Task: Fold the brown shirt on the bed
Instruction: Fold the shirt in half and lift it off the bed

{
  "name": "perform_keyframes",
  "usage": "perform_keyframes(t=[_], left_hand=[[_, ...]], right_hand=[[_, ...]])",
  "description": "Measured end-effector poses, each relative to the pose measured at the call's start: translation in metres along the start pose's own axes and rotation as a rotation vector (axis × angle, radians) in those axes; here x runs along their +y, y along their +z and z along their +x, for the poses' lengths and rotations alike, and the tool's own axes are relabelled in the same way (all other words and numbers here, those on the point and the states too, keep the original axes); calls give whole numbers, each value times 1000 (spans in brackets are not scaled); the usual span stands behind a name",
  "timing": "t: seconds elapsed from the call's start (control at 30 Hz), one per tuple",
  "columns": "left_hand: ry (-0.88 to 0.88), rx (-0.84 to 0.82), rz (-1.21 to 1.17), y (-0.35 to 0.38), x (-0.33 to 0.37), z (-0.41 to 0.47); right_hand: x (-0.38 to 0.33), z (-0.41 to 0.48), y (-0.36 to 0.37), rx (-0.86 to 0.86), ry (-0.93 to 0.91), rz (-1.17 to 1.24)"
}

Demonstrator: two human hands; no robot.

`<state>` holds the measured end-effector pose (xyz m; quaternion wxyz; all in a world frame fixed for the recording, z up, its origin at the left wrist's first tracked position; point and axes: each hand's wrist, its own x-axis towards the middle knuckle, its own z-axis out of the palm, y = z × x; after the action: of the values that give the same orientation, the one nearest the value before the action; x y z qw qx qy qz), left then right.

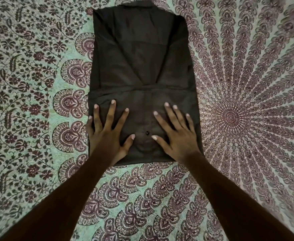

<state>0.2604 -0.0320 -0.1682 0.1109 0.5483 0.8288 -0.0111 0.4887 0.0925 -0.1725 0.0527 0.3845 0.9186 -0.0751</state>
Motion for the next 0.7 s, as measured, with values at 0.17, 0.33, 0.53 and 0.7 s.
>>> perform_keyframes(t=[0.17, 0.33, 0.53, 0.7], left_hand=[[15, -53, -136, -13, -6, -4], [199, -19, -125, -11, -33, -78], [158, -11, 23, 0, -24, -90], [55, 263, -251, -30, -20, -55]], right_hand=[[38, -19, -17, -88, 109, -3], [52, -57, -22, -135, -228, 100], [60, -70, -16, -100, -304, 98], [57, -47, -37, 137, -143, 371]])
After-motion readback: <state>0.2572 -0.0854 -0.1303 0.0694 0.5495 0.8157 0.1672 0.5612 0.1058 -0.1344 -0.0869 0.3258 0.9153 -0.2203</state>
